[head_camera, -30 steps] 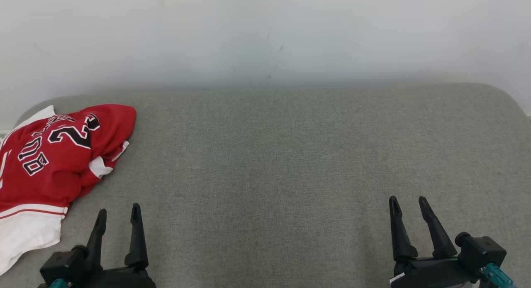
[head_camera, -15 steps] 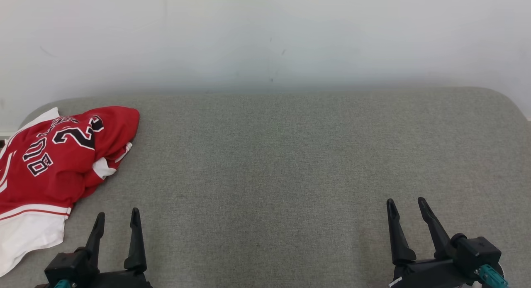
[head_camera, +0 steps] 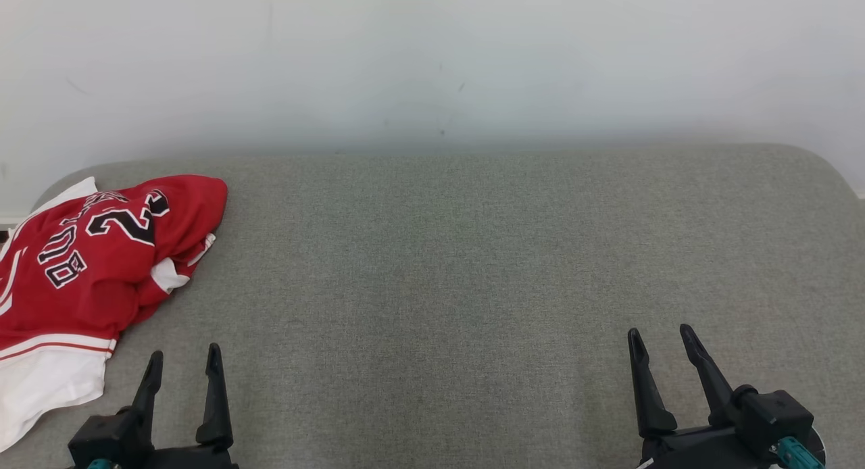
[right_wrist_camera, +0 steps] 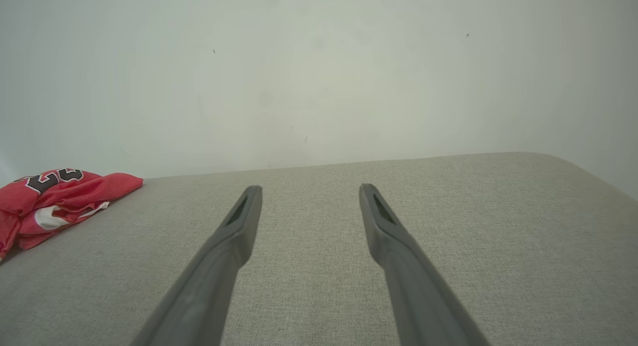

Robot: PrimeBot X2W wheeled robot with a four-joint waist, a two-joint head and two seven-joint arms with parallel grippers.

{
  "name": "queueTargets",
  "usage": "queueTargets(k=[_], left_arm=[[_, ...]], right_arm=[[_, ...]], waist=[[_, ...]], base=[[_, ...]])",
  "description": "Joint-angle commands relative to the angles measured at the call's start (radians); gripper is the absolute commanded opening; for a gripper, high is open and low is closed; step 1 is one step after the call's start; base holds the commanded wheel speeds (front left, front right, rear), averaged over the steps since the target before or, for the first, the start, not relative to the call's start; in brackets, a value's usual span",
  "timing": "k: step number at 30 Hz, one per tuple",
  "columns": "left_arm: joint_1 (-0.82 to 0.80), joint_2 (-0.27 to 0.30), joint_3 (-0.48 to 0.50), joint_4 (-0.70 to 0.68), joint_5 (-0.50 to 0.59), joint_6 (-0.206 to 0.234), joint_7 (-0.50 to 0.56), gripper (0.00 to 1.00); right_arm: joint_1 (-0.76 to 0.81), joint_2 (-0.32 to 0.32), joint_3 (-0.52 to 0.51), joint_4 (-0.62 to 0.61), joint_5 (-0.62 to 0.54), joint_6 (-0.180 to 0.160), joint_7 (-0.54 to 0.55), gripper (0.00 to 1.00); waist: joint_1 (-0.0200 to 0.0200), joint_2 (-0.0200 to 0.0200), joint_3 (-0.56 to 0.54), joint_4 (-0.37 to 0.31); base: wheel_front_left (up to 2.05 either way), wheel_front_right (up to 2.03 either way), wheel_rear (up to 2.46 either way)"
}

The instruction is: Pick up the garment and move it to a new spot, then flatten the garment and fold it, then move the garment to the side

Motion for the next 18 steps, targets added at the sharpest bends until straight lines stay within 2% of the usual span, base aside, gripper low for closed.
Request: queueTargets(k=[1, 18], left_arm=[[0.012, 0.002, 0.002, -0.01, 0.022, 0.004, -0.001, 1.0], [0.021, 0.014, -0.003, -0.026, -0.008, 0.013, 0.031, 1.0]], right_arm=[[0.012, -0.001, 0.001, -0.006, -0.018, -0.002, -0.005, 1.0], [0.014, -0.001, 0.001, 0.006, 0.016, -0.002, -0.006, 1.0]], waist=[[0.0, 0.0, 0.0, 0.0], [0.0, 0.0, -0.008, 0.007]], base=[[0.0, 0.0, 0.0], [0.0, 0.0, 0.0]])
